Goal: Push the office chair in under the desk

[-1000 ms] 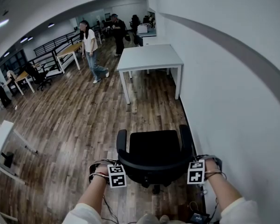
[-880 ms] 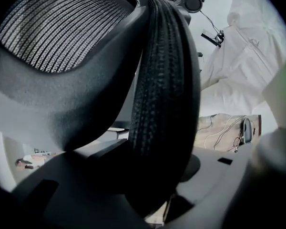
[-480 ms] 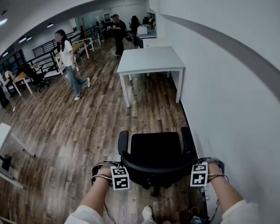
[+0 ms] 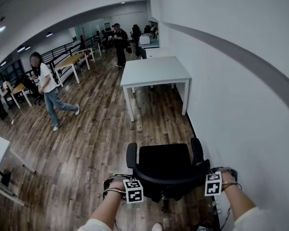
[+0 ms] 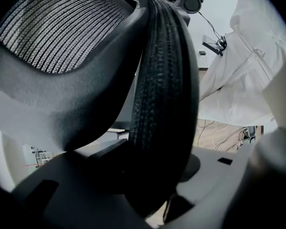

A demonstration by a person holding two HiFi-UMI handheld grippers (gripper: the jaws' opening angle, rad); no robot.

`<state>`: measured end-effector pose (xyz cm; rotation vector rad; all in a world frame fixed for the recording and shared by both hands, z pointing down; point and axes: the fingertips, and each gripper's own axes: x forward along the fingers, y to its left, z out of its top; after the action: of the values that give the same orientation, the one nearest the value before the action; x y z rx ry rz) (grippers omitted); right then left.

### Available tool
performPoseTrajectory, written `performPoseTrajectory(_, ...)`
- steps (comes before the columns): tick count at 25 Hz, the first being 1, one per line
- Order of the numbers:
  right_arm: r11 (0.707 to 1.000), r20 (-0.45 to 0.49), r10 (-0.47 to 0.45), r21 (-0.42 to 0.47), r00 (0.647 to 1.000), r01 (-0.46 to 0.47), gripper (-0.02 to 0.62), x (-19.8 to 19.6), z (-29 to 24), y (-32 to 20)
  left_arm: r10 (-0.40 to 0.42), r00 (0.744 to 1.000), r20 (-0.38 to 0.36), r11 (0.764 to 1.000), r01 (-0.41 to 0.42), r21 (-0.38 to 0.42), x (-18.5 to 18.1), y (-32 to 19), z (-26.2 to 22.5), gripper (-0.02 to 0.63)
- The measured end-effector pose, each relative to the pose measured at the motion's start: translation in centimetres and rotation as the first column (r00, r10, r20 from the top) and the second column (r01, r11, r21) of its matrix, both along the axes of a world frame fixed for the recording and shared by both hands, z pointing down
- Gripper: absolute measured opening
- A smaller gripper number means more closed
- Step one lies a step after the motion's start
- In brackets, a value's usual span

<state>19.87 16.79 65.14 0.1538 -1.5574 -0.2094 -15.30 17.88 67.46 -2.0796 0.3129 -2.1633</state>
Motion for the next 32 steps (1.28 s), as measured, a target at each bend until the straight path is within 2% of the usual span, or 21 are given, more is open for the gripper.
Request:
performPoseTrajectory(11, 1.000, 0.003, 0.011, 0.011, 1.000, -0.011, 0.238, 1.1, 0.3, -4.3, 0.008, 1.000, -0.002, 1.000, -0.008, -0.006, 1.1, -4.4, 0.4, 0.199)
performPoseTrajectory(20, 1.000, 0.000, 0.027, 0.015, 1.000, -0.027, 0.238, 0.7, 0.1, -7.6, 0.027, 1.000, -0.001, 1.000, -0.027, -0.011, 0.7, -8.3, 0.3, 0.199)
performPoseTrajectory(32, 1.000, 0.016, -0.001, 0.027, 1.000, 0.000, 0.238, 0.4, 0.1, -14.2, 0.000, 1.000, 0.004, 1.000, 0.000, -0.013, 0.5, -13.7, 0.2, 0.199)
